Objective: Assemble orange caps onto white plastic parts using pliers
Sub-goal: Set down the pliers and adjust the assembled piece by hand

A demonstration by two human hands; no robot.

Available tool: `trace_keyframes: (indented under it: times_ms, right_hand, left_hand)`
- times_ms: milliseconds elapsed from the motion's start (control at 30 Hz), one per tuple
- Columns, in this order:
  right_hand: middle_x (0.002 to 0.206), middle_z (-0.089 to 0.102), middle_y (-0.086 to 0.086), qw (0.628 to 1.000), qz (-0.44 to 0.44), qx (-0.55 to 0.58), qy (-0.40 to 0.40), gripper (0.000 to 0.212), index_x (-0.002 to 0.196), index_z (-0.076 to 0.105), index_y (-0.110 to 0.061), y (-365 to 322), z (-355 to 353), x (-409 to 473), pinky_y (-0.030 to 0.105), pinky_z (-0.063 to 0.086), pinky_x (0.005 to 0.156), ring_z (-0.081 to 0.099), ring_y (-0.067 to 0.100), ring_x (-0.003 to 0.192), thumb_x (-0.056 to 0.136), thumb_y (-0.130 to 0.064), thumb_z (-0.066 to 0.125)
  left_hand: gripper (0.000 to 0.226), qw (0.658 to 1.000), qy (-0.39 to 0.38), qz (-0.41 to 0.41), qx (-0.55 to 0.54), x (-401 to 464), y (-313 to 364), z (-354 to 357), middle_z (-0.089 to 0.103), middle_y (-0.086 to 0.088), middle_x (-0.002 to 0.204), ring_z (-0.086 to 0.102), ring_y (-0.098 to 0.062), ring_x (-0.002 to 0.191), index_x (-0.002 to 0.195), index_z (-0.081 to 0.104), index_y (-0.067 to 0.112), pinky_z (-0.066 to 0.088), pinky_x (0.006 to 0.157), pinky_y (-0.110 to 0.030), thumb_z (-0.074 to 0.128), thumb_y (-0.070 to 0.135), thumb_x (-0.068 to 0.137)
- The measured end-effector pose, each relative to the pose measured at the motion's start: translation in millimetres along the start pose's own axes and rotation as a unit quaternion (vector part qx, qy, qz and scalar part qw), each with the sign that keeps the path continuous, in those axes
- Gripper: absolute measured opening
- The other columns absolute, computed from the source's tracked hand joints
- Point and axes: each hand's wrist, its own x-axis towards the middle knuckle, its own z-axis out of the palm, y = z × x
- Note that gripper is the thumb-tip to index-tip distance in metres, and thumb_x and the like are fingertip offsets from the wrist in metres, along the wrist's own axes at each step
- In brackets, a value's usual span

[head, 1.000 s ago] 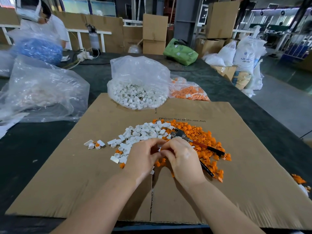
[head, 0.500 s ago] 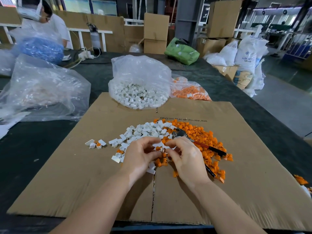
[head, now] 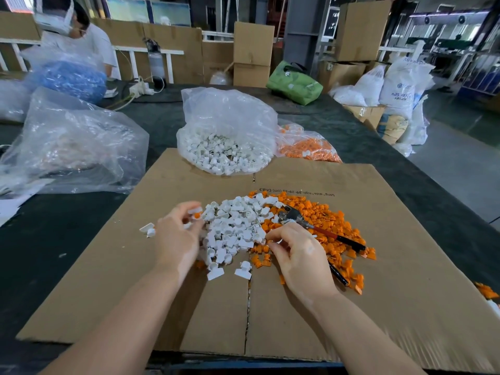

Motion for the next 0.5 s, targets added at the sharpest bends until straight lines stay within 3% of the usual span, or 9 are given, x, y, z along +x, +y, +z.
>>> trace_keyframes:
  times_ms: [67, 100, 233, 400, 500]
  right_hand:
    - [0.089, 0.065, 0.0, 1.0, -0.003, -0.013, -0.004, 0.01, 0.092, 0.071, -0.006, 1.3, 1.7, 0.7, 0.012, 0.04, 0.076, 0.058, 0.013, 0.087, 0.084, -0.002, 0.066]
    - [0.09, 0.064, 0.0, 1.0, -0.002, -0.018, -0.008, 0.011, 0.092, 0.071, -0.007, 1.8, 2.9, 1.2, 0.012, 0.039, 0.076, 0.058, 0.012, 0.088, 0.085, -0.002, 0.065]
    - [0.095, 0.064, -0.001, 0.999, 0.0, -0.035, -0.03, 0.013, 0.096, 0.071, -0.01, 3.4, 6.5, 2.9, 0.009, 0.034, 0.078, 0.056, 0.012, 0.094, 0.087, -0.004, 0.063]
    - [0.096, 0.061, 0.0, 0.997, -0.001, -0.053, -0.064, 0.016, 0.097, 0.07, -0.011, 6.1, 8.7, 3.4, 0.013, 0.037, 0.078, 0.054, 0.014, 0.096, 0.087, -0.004, 0.061]
    - [0.097, 0.063, -0.001, 0.993, -0.028, -0.067, -0.097, 0.017, 0.101, 0.07, -0.012, 6.0, 10.6, 2.1, 0.016, 0.036, 0.084, 0.054, 0.015, 0.099, 0.087, -0.008, 0.061]
  left_hand:
    - [0.026, 0.996, 0.028, -0.005, 0.09, 11.1, -12.4, -10.2, 0.067, -0.002, 0.102, 0.056, -0.023, 0.103, 0.11, 0.066, 0.023, 0.045, 0.093, -0.041, 0.061, 0.01, 0.089]
    - [0.025, 0.99, 0.033, -0.007, 0.138, 15.5, -18.5, -14.2, 0.067, -0.004, 0.104, 0.054, -0.029, 0.104, 0.11, 0.067, 0.022, 0.044, 0.095, -0.045, 0.059, 0.01, 0.09]
    - [0.025, 0.967, 0.046, -0.015, 0.252, 21.2, -35.5, -20.4, 0.056, -0.009, 0.113, 0.043, -0.032, 0.108, 0.112, 0.068, 0.022, 0.035, 0.095, -0.042, 0.052, 0.014, 0.094]
    - [0.035, 0.958, 0.03, -0.016, 0.286, 17.4, -40.2, -19.3, 0.042, -0.008, 0.135, 0.029, -0.032, 0.124, 0.121, 0.063, 0.025, 0.025, 0.104, -0.047, 0.046, 0.009, 0.095]
    - [0.036, 0.961, 0.048, 0.007, 0.272, 13.2, -34.8, -18.1, 0.04, -0.006, 0.139, 0.024, -0.03, 0.131, 0.126, 0.059, 0.025, 0.019, 0.108, -0.048, 0.053, 0.014, 0.092]
